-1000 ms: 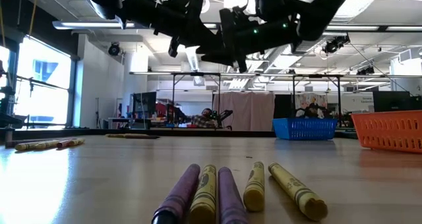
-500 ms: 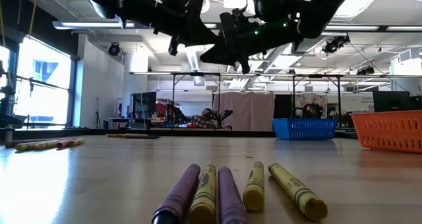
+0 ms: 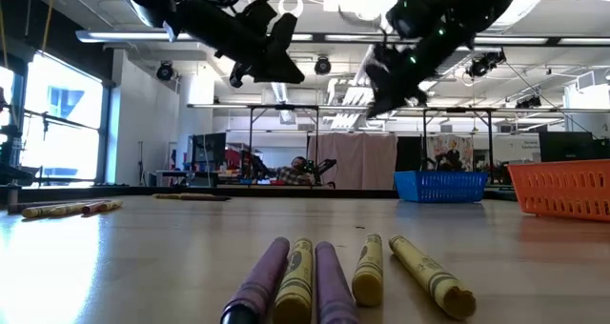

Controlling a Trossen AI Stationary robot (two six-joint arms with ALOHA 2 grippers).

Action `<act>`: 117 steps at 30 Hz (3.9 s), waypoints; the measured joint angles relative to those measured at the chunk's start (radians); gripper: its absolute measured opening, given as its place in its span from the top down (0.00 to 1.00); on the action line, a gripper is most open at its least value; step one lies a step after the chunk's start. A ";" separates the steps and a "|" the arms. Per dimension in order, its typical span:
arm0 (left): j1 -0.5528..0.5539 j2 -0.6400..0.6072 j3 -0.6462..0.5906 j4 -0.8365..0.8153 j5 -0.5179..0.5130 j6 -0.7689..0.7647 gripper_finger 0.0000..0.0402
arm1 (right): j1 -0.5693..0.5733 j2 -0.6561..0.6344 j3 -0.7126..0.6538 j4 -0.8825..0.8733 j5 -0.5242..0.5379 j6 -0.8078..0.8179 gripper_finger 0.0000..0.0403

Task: Sort crayons
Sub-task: Put the red crayon into the blue basket, then put the yellow crayon into the orange basket

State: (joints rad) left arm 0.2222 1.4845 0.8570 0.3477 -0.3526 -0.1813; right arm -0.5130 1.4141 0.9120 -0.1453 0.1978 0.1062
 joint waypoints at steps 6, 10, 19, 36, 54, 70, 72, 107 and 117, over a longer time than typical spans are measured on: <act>-0.001 0.000 0.000 -0.014 0.001 -0.008 0.92 | -0.125 0.000 -0.054 -0.246 0.102 0.016 0.98; -0.002 0.000 0.000 -0.014 0.001 -0.008 0.92 | -0.189 0.000 -0.110 -0.270 0.094 0.016 0.98; -0.002 0.000 0.000 -0.020 0.001 -0.008 0.92 | -0.247 0.000 -0.160 -0.257 -0.014 0.016 0.85; 0.120 0.000 -0.001 -0.588 -0.159 -0.115 0.91 | -0.124 -0.002 -0.008 -0.251 -0.165 -0.037 0.72; 0.559 0.030 0.059 -0.861 0.245 0.070 0.91 | -0.008 -0.002 0.024 -0.073 -0.165 -0.045 0.72; 0.511 0.432 0.407 -1.140 0.141 0.498 0.91 | -0.008 -0.002 0.024 -0.077 -0.165 0.009 0.72; 0.508 0.456 0.434 -1.153 0.132 0.516 0.91 | -0.008 -0.002 0.024 -0.078 -0.165 0.009 0.72; 0.507 0.547 0.479 -1.221 0.055 0.743 0.91 | -0.008 -0.002 0.024 -0.075 -0.164 0.008 0.72; 0.505 0.551 0.479 -1.228 0.103 0.720 0.91 | -0.008 -0.002 0.024 -0.075 -0.164 0.009 0.72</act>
State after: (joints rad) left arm 0.7274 2.0354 1.3361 -0.8807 -0.2495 0.5387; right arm -0.5209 1.4117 0.9360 -0.2201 0.0334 0.1150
